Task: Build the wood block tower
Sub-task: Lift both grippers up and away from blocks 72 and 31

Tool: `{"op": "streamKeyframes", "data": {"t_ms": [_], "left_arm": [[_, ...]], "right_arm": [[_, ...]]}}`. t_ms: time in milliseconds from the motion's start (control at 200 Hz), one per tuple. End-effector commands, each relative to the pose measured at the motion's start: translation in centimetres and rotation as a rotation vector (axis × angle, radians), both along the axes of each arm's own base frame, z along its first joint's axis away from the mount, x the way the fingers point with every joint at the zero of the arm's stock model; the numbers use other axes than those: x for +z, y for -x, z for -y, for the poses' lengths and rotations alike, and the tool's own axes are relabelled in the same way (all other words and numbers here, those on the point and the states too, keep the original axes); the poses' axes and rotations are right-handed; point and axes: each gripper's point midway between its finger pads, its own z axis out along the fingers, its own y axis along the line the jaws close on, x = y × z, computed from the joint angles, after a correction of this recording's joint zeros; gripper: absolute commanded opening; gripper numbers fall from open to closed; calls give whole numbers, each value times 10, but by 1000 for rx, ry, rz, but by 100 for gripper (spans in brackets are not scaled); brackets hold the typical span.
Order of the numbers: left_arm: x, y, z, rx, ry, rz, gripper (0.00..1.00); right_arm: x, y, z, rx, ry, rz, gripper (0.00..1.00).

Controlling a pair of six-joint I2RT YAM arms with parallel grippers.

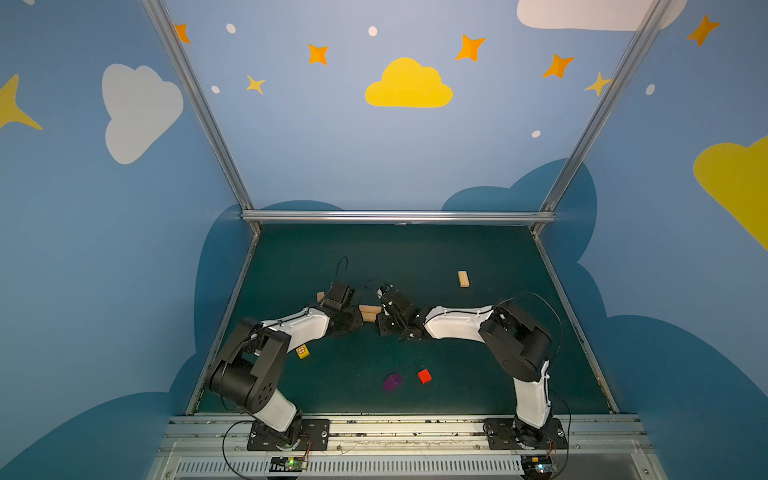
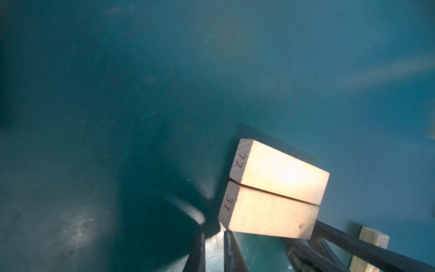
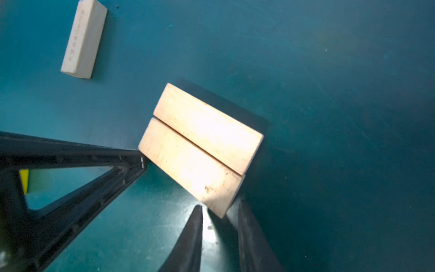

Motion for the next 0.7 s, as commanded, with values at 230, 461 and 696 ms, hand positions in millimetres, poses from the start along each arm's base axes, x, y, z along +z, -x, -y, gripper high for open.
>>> {"op": "streamKeyframes", "data": {"t_ms": [230,461,696], "left_arm": [[-2,-2,-4,11,-11,-10,17],[7,2,-5,14,0,3,17],[25,5,-9,36,12,39,18]], "right_arm": [[-14,6,19,-18,74,-29,29],[-8,6,18,-11,67,-23,31],[17,8,12,17,50,28,45]]}}
